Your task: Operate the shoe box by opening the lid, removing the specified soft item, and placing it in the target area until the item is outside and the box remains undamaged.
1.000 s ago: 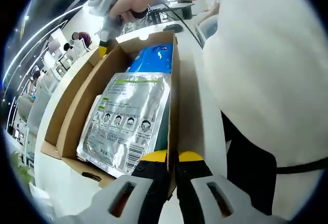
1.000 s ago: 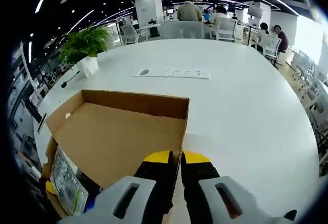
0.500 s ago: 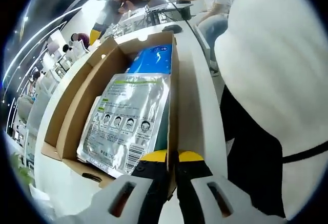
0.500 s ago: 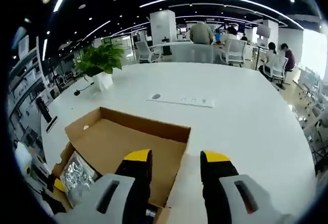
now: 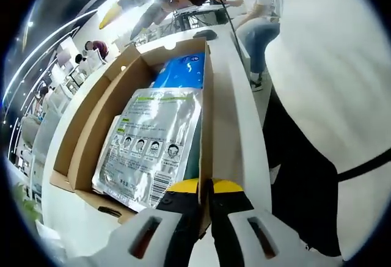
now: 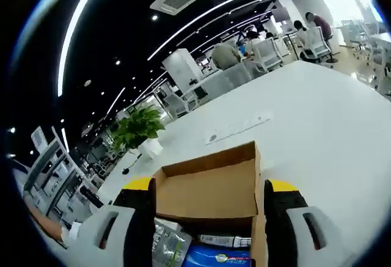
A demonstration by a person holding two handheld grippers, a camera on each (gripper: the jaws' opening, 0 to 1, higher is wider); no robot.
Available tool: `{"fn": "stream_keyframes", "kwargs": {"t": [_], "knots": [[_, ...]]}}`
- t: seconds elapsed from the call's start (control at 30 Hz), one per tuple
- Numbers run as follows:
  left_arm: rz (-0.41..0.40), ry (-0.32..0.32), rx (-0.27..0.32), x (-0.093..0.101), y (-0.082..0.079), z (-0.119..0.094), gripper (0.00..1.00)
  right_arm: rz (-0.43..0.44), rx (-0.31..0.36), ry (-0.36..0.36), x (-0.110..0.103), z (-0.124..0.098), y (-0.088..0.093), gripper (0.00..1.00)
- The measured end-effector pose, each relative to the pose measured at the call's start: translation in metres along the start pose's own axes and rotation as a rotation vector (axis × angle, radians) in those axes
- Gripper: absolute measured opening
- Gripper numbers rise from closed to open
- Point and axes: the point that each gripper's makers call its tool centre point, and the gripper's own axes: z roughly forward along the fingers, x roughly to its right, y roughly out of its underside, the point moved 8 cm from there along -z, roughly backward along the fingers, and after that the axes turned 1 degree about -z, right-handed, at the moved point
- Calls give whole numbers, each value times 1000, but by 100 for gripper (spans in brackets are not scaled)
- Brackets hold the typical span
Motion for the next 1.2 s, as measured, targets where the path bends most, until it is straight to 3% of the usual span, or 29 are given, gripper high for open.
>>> {"fn": "stream_keyframes", "kwargs": {"t": [0.1,0.2,0.27,0.37,0.53,0.63,0.93,1.2], "knots": [[5,1,1,0,0,0,4,12,8,-12,-3,-10,5,70],[8,3,-1,0,0,1,4,2,4,-33,-10,-17,11,78],[5,6,-2,0,1,1,4,1,12,-45,-14,-22,15,75],[-2,12,-7,-1,1,1,4,89,8,-113,-27,-30,22,73],[5,11,-8,-1,0,1,4,130,4,-136,-27,-43,28,60],[0,11,-10,-1,-2,0,4,79,-24,-132,-23,-56,29,63],[5,11,-9,0,-4,-1,4,111,-34,-156,-12,-74,31,64],[10,14,-9,-1,-4,-1,4,113,-149,-238,-21,-76,44,42]]}}
